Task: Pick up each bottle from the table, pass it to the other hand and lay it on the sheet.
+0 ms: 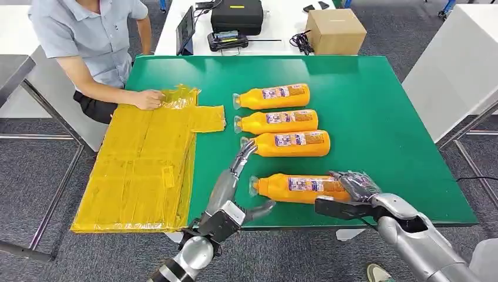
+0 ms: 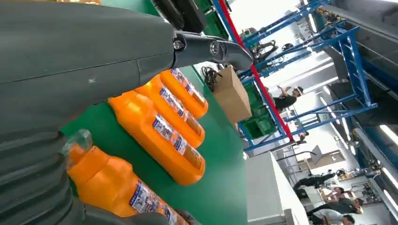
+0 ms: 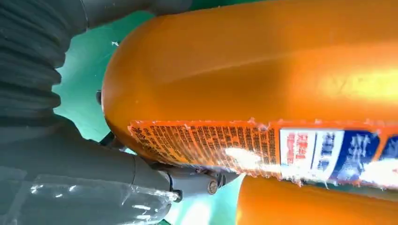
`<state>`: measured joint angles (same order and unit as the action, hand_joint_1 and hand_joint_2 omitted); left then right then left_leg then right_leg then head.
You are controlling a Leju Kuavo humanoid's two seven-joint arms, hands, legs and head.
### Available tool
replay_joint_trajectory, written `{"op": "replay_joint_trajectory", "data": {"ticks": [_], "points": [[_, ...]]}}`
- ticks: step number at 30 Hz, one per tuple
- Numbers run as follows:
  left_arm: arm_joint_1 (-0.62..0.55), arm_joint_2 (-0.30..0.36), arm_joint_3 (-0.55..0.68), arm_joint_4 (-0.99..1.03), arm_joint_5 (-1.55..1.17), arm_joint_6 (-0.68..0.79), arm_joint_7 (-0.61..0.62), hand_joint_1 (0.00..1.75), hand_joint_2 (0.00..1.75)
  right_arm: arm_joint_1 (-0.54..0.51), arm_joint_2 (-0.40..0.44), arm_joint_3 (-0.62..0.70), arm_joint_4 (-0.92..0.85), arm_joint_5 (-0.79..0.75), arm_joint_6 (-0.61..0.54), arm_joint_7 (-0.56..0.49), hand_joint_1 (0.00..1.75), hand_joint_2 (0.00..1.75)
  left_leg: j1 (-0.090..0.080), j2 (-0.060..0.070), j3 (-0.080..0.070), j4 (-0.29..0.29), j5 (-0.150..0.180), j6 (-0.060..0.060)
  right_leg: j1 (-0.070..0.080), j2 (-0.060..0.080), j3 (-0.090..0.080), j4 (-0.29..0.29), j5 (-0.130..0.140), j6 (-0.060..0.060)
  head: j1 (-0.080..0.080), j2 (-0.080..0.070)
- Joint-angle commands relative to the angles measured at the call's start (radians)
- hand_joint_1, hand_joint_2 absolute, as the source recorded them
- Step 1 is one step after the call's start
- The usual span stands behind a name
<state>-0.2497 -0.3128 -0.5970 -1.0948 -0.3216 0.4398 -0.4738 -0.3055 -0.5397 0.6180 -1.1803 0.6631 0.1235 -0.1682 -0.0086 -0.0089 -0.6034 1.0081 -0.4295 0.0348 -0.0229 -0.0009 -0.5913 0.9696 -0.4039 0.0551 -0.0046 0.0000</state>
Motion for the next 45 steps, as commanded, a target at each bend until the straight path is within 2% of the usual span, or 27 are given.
{"op": "replay_joint_trajectory", "data": {"ticks": [1, 5, 7, 8, 15, 21, 26, 33, 36, 39, 45], "points": [[-0.026, 0.016, -0.010, 0.037, -0.016, 0.004, 0.011, 0.00, 1.75, 0.060, 0.184, -0.111, 0.032, 0.053, -0.092, -0.043, 1.75, 1.75, 0.002, 0.002, 0.003, -0.001, -0.001, -0.002, 0.002, 0.002, 0.003, -0.002, 0.000, -0.002, 0.000, 0.000], [-0.010, 0.005, 0.018, -0.002, -0.011, 0.048, -0.013, 0.00, 1.75, 0.117, 0.250, -0.191, -0.045, 0.020, -0.139, -0.098, 1.75, 1.75, 0.003, 0.001, 0.005, -0.001, -0.002, -0.003, 0.003, 0.001, 0.005, -0.002, -0.001, -0.003, 0.000, 0.000], [0.006, -0.015, 0.054, -0.034, 0.024, 0.101, -0.059, 0.00, 1.75, 0.146, 0.285, -0.234, -0.086, 0.017, -0.161, -0.111, 1.75, 1.75, 0.002, 0.002, 0.002, 0.000, -0.001, -0.002, 0.002, 0.002, 0.001, -0.001, -0.001, -0.002, 0.000, 0.000], [0.025, -0.030, 0.080, -0.071, 0.076, 0.133, -0.119, 0.00, 1.75, 0.159, 0.303, -0.256, -0.110, 0.010, -0.171, -0.119, 1.75, 1.75, 0.002, 0.003, 0.003, 0.000, -0.002, -0.003, 0.003, 0.002, 0.003, 0.000, -0.001, -0.003, 0.000, 0.000], [0.079, 0.028, 0.109, -0.207, 0.435, 0.018, -0.189, 0.00, 1.75, 0.184, 0.348, -0.346, -0.132, -0.036, -0.170, -0.134, 1.75, 1.75, 0.001, 0.002, 0.002, -0.001, -0.002, -0.002, 0.002, 0.002, 0.001, 0.000, -0.001, -0.002, 0.000, 0.000], [0.088, 0.038, 0.100, -0.217, 0.414, 0.050, -0.224, 0.00, 1.75, 0.178, 0.359, -0.360, -0.112, -0.039, -0.174, -0.143, 1.75, 1.75, 0.001, 0.002, 0.002, -0.001, -0.002, -0.002, 0.002, 0.002, 0.002, 0.000, -0.001, -0.003, 0.000, 0.000], [0.106, 0.085, 0.002, -0.390, 0.260, 0.217, -0.224, 0.00, 1.75, 0.159, 0.386, -0.392, -0.059, -0.045, -0.181, -0.156, 1.75, 1.75, 0.002, 0.003, 0.003, 0.000, -0.003, -0.003, 0.002, 0.003, 0.003, 0.000, -0.002, -0.003, 0.000, 0.000], [0.111, 0.090, -0.003, -0.408, 0.274, 0.204, -0.224, 0.00, 1.75, 0.155, 0.391, -0.397, -0.051, -0.046, -0.187, -0.158, 1.75, 1.75, 0.001, 0.002, 0.002, -0.001, -0.001, -0.002, 0.001, 0.002, 0.002, -0.001, -0.001, -0.002, 0.000, 0.000], [0.157, 0.065, 0.056, -0.387, 0.442, 0.048, -0.224, 0.00, 1.75, 0.172, 0.414, -0.430, -0.081, -0.052, -0.224, -0.173, 1.75, 1.75, 0.001, 0.002, 0.003, -0.001, -0.001, -0.002, 0.001, 0.002, 0.003, -0.001, -0.001, -0.002, 0.000, 0.000], [0.175, 0.064, 0.084, -0.311, 0.582, -0.027, -0.220, 0.00, 1.75, 0.194, 0.440, -0.453, -0.149, -0.069, -0.258, -0.190, 1.75, 1.75, 0.001, 0.002, 0.004, -0.002, -0.002, -0.002, 0.001, 0.003, 0.003, -0.001, -0.001, -0.003, 0.000, 0.000], [0.188, 0.055, 0.155, -0.129, 0.790, -0.249, -0.166, 0.00, 1.75, 0.196, 0.444, -0.413, -0.228, -0.123, -0.252, -0.236, 1.75, 1.75, 0.001, 0.003, 0.004, -0.002, -0.001, -0.002, 0.001, 0.003, 0.004, -0.002, -0.001, -0.003, 0.000, 0.000]]}}
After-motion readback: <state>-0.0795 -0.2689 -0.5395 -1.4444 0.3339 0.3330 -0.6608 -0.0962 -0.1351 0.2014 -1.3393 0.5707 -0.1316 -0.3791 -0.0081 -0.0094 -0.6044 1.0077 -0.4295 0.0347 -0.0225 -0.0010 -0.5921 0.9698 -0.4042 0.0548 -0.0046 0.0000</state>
